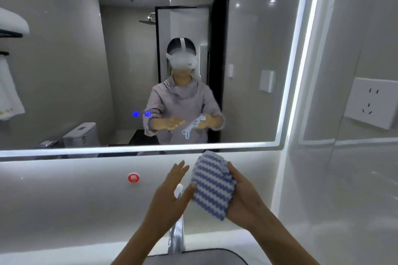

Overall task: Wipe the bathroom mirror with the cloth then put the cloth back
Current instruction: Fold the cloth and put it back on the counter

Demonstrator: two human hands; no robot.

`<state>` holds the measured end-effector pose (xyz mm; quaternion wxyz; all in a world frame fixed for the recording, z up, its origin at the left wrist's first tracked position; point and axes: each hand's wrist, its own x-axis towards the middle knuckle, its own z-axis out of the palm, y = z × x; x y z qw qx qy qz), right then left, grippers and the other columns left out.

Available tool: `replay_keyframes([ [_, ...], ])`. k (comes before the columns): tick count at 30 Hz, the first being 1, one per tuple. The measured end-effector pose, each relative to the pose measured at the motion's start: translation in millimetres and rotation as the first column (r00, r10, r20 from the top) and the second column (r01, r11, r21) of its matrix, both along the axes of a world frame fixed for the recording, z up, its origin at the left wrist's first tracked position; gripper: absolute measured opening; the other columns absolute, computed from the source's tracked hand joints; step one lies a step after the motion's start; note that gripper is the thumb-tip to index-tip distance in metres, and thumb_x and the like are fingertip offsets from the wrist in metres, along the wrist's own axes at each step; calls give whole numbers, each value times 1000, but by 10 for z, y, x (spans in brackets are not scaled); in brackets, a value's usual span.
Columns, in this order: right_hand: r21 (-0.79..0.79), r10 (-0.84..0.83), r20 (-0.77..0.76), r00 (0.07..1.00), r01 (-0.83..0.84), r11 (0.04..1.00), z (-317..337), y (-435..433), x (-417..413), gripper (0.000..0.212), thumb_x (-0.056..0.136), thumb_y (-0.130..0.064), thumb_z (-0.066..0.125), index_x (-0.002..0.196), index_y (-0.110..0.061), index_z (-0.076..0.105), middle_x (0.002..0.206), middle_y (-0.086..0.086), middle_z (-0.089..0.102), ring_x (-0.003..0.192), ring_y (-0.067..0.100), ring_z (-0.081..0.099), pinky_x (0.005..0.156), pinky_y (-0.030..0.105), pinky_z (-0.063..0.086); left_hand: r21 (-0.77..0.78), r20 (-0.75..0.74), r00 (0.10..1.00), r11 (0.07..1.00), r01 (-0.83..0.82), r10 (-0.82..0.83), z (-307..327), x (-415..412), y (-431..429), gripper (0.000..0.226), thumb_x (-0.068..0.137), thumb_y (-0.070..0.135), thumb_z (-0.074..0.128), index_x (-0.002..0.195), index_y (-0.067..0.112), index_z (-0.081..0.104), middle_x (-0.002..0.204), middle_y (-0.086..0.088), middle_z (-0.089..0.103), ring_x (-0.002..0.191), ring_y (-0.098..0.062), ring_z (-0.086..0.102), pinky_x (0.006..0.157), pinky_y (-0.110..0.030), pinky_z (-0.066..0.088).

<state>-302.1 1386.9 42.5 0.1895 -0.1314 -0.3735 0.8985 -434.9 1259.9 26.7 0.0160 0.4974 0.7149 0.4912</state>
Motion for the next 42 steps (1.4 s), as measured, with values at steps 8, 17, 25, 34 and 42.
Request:
replay_keyframes([
  [8,-71,183,126,975,-176,982,-216,-504,169,63,93,-49,43,131,0,57,135,25,54,123,40,52,105,53,38,10,603,797,1000,26,-27,-162,185,-355,16,82,47,59,96,42,64,83,26,72,76,3,68,53,-8,49],
  [17,-21,208,290,934,-211,977,-678,-682,236,70,86,-60,45,122,-4,66,127,21,62,115,38,61,91,47,53,-125,818,558,990,-59,136,-661,265,-666,22,81,26,71,96,10,67,79,-3,76,72,-21,73,58,-29,56],
  [25,162,-70,457,887,-6,987,-911,-687,242,38,93,-26,56,119,1,59,103,19,72,89,35,71,67,38,56,-101,852,510,993,-56,115,-757,295,-859,33,70,20,79,96,5,66,81,-11,76,71,-26,73,57,-31,56],
  [34,132,-31,488,873,-39,990,-918,-729,297,32,95,-28,57,105,0,65,81,14,73,66,21,69,58,31,56,-45,902,430,998,32,27,-794,229,-1005,47,60,22,80,102,4,66,91,-13,75,81,-31,73,66,-37,58],
  [42,55,-4,596,803,-36,998,-1266,-978,473,27,81,-3,70,107,3,65,97,19,72,87,31,69,66,36,59,-93,911,410,992,88,49,-1047,204,-1027,41,67,19,78,103,3,67,92,-15,75,83,-33,72,71,-40,58],
])
